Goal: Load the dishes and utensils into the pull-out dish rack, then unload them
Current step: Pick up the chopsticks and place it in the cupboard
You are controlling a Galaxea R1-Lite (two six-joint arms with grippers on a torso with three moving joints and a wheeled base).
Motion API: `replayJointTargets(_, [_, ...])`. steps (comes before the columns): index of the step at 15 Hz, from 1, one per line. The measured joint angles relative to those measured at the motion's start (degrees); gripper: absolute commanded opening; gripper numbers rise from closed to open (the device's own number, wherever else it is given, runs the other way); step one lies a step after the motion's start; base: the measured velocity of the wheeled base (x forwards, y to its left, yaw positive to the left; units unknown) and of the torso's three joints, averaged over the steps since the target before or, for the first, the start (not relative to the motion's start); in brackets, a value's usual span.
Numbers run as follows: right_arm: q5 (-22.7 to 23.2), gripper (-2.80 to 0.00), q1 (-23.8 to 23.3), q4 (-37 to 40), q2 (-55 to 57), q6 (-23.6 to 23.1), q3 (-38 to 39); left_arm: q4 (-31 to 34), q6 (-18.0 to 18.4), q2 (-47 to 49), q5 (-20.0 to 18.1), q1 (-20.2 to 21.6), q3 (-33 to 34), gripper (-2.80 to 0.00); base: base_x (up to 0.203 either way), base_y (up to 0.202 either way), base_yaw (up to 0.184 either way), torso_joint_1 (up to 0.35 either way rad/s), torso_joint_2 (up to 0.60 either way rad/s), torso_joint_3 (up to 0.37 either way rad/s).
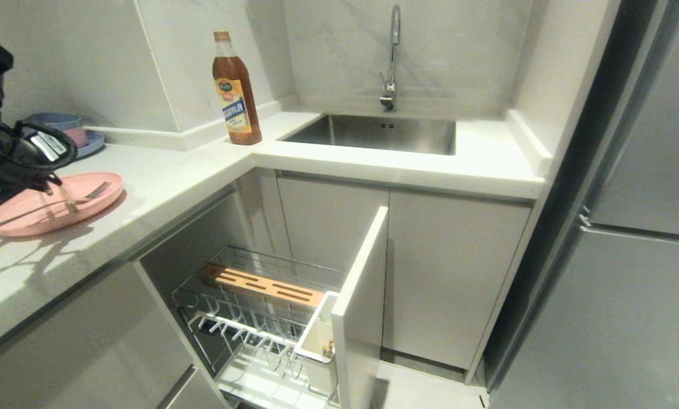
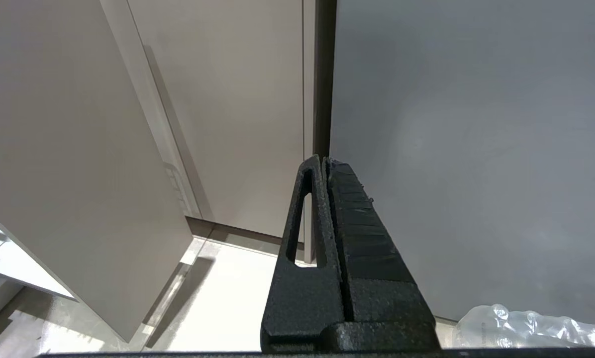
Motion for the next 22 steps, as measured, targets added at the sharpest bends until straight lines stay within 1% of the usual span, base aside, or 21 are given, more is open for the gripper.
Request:
replayJointTargets(3, [0.0,-2.80,0.0,0.0,0.0,0.0,0.0,0.0,0.0,-5.8,-0.7,-0.3,1.4,-2.80,0.000,0.000,0.000,0.000,0.00,0.000])
replayJointTargets(5, [0.0,-2.80,0.0,0.0,0.0,0.0,0.0,0.0,-0.3,-9.9,-3.0,-2.0,3.3,-2.80,0.000,0.000,0.000,0.000,0.00,0.000])
replayJointTargets(6, [0.0,-2.80,0.0,0.0,0.0,0.0,0.0,0.0,-0.8,-12.1,-4.3,-3.7,4.9,-2.80,0.000,0.000,0.000,0.000,0.00,0.000])
replayJointTargets(8, [0.0,-2.80,0.0,0.0,0.0,0.0,0.0,0.0,-1.3,-16.5,-5.6,-9.1,9.1,-2.80,0.000,0.000,0.000,0.000,0.00,0.000])
replayJointTargets(12, [0.0,-2.80,0.0,0.0,0.0,0.0,0.0,0.2,-2.7,-23.3,-6.0,-24.9,18.4,-2.80,0.000,0.000,0.000,0.000,0.00,0.000])
replayJointTargets(15, [0.0,-2.80,0.0,0.0,0.0,0.0,0.0,2.8,-6.4,-26.0,-6.3,-37.5,25.0,-2.80,0.000,0.000,0.000,0.000,0.00,0.000])
replayJointTargets(16, [0.0,-2.80,0.0,0.0,0.0,0.0,0.0,4.7,-8.2,-26.4,-6.5,-41.4,26.9,-2.80,0.000,0.000,0.000,0.000,0.00,0.000])
replayJointTargets(17, [0.0,-2.80,0.0,0.0,0.0,0.0,0.0,7.7,-10.1,-26.5,-7.4,-44.3,28.3,-2.80,0.000,0.000,0.000,0.000,0.00,0.000])
replayJointTargets(19, [0.0,-2.80,0.0,0.0,0.0,0.0,0.0,14.0,-11.3,-25.8,-11.6,-47.3,29.9,-2.80,0.000,0.000,0.000,0.000,0.00,0.000])
replayJointTargets(20, [0.0,-2.80,0.0,0.0,0.0,0.0,0.0,16.6,-11.3,-25.0,-13.7,-48.0,30.3,-2.80,0.000,0.000,0.000,0.000,0.00,0.000])
replayJointTargets(22, [0.0,-2.80,0.0,0.0,0.0,0.0,0.0,20.0,-11.2,-22.5,-16.5,-48.5,31.2,-2.80,0.000,0.000,0.000,0.000,0.00,0.000])
